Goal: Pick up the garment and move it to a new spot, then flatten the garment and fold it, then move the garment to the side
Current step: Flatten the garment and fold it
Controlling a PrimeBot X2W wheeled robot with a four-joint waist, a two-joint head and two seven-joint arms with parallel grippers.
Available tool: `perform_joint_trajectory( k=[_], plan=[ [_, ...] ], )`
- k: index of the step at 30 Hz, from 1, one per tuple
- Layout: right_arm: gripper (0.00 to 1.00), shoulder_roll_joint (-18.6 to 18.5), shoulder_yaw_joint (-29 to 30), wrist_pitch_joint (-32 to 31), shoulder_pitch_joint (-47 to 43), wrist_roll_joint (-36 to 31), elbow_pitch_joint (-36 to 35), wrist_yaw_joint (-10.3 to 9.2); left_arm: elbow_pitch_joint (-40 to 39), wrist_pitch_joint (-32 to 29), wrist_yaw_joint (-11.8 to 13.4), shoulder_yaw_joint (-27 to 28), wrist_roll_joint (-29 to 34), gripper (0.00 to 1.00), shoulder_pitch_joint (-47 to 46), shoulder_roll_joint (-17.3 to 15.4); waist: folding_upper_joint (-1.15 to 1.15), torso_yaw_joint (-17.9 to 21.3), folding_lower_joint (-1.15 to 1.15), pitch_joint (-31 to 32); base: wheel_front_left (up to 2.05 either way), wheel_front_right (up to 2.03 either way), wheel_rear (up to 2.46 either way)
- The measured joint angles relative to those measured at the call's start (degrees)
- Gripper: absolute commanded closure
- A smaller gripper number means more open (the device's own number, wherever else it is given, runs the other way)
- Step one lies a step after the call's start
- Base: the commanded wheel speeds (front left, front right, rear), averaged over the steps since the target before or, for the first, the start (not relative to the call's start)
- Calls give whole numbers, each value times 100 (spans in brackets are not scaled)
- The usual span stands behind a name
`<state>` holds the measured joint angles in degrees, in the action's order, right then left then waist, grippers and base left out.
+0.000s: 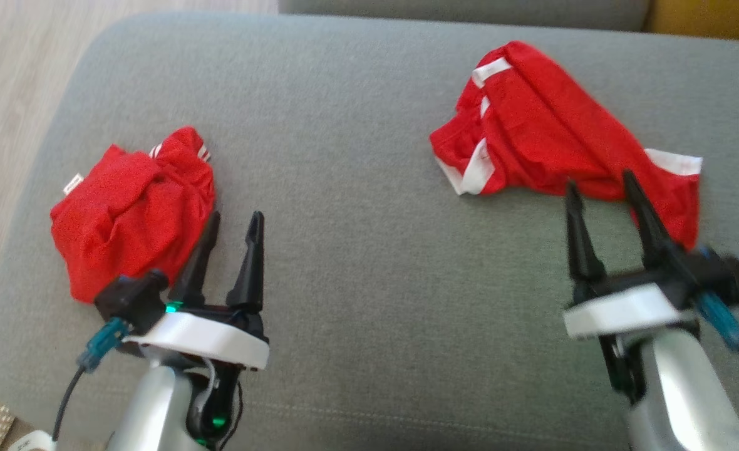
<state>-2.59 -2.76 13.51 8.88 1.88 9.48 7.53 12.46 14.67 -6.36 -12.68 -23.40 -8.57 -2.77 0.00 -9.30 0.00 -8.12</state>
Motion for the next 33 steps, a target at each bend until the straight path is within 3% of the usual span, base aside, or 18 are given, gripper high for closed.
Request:
perform_joint_trajectory(
  k=[5, 11, 24, 32, 33],
  plan=[
    [0, -7, -319, -411, 863, -505, 255, 0, -8, 0, -20, -252, -202, 0, -37, 12, 0, -177, 0, -266, 0, 0, 0],
    [0, -230, -642, -1002, 1968, -978, 1173, 0, -18, 0, -12, -474, -415, 0, -305, 21, 0, -465, 1, -610, 0, 0, 0],
    [0, -594, -21, -1213, 3434, -1785, 2864, 0, -248, 0, -12, -790, -766, 0, -520, 36, 0, -1101, 1, -1119, 0, 0, 0],
    [0, -717, 447, -1269, 3889, -2161, 3389, 0, -382, 0, -16, -896, -870, 0, -586, 42, 0, -1299, 1, -1335, 0, 0, 0],
    [76, -692, 558, -1268, 3899, -2165, 3429, 0, -382, 0, -18, -902, -870, 0, -586, 42, 0, -1307, 1, -1343, 0, 0, 0]
  ],
)
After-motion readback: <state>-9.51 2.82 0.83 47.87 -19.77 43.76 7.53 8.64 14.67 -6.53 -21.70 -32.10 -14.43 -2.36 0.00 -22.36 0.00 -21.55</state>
